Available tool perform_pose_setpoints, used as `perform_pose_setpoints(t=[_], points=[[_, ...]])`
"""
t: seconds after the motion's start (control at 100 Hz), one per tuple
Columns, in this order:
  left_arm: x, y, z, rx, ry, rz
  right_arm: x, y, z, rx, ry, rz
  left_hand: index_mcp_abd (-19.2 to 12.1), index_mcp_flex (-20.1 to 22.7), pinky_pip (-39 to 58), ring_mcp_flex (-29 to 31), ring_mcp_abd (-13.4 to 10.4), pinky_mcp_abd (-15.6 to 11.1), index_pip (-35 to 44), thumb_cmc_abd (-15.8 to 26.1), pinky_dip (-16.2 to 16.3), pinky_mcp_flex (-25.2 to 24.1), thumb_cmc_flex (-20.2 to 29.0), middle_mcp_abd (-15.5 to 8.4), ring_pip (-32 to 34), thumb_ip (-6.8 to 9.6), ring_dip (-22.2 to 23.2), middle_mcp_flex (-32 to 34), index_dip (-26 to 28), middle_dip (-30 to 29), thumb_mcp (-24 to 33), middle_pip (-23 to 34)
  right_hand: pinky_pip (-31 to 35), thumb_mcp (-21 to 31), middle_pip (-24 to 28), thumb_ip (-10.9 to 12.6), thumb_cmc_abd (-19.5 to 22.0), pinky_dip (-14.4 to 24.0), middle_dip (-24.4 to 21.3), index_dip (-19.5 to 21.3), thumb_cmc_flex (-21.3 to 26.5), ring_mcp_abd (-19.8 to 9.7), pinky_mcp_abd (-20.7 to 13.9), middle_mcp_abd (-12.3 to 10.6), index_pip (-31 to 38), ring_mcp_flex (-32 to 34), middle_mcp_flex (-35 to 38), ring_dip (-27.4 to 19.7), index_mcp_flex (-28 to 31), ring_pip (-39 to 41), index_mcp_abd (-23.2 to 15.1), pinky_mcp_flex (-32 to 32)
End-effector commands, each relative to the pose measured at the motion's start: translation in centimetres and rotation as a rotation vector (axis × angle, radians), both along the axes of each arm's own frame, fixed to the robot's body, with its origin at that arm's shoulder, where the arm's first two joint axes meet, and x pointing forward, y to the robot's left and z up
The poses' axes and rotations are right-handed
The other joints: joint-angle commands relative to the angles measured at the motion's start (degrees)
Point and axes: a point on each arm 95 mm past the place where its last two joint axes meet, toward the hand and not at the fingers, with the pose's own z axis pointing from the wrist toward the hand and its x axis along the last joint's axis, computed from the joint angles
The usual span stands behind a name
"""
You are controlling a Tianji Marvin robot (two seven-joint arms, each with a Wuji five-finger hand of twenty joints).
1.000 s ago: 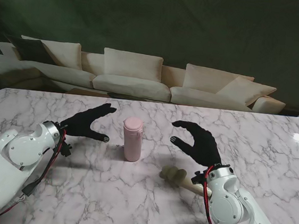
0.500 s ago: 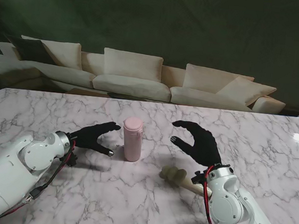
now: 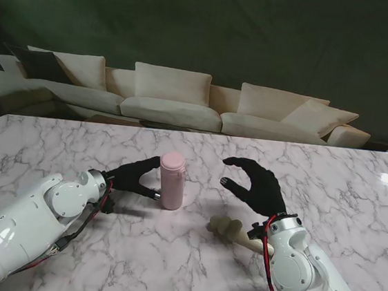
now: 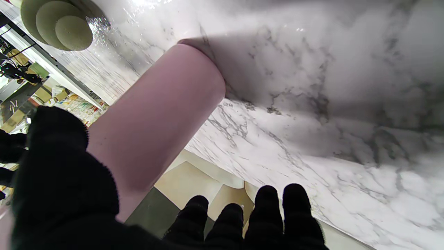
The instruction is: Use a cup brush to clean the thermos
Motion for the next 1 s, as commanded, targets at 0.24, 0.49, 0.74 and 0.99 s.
perform_pose_setpoints(t=[0.24, 0.49, 0.74, 0.99], points=[[0.6, -1.6, -0.2, -0.025, 0.008, -0.010, 0.0, 0.2, -0.4, -0.005, 0.015, -0.002, -1.8, -1.3, -3.0, -2.2, -0.1, -1.0, -1.1, 0.4, -0.3, -0.8, -1.6, 0.5, -1.3, 0.09, -1.1, -2.9, -6.0, -1.1, -0.3, -1.4, -1.3, -1.4, 1.0, 1.2, 1.7, 0.7, 0.2, -0.1, 0.1, -1.7, -0.6, 0.2, -1.0, -1.7, -1.8, 0.0, -2.7, -0.8, 0.9, -1.2], [1.1, -2.4, -0.6, -0.047, 0.030, 0.000, 0.1, 0.3, -0.5, -0.009, 0.021, 0.003, -0.5, -1.8, -2.6, -1.5, -0.3, -0.8, 0.7, -0.1, 1.1, -0.2, -1.3, 0.2, -0.9, 0.05, -0.7, -2.9, 1.7, -1.0, -0.3, -1.4, -1.4, -1.5, 1.2, 1.2, 1.7, 0.7, 0.2, 0.0, 0.0, -1.7, -0.6, 0.1, -1.1, -1.9, -2.0, 0.0, -2.8, -0.7, 1.0, -1.4], [1.3, -3.6, -0.7, -0.060, 0.050, -0.023, 0.2, 0.4, -0.6, -0.011, 0.026, 0.003, -1.0, -1.8, -2.5, -2.0, 1.7, 0.9, 0.1, -0.2, 1.6, -0.1, -1.6, 0.1, -0.9, 0.06, -0.4, -2.9, 2.6, -1.0, -0.3, -1.4, -1.6, -1.6, 1.5, 1.2, 1.9, 0.8, 0.4, 0.2, 0.2, -1.7, -0.6, 0.4, -1.2, -2.1, -2.4, 0.1, -3.1, -0.7, 1.3, -1.7], [1.6, -4.5, -0.9, -0.070, 0.072, -0.022, 0.3, 0.4, -0.6, -0.012, 0.029, 0.004, -3.5, -1.6, -3.7, -2.9, 6.6, 8.8, -0.2, 0.2, 2.1, 0.4, -1.4, -0.1, -0.7, 0.08, -0.2, -2.9, 1.9, -1.0, -0.2, -1.4, -1.8, -1.8, 1.7, 1.2, 1.9, 0.9, 0.5, 0.3, 0.2, -1.7, -0.6, 0.6, -1.3, -2.4, -3.1, 0.2, -3.4, -0.6, 1.5, -2.0]])
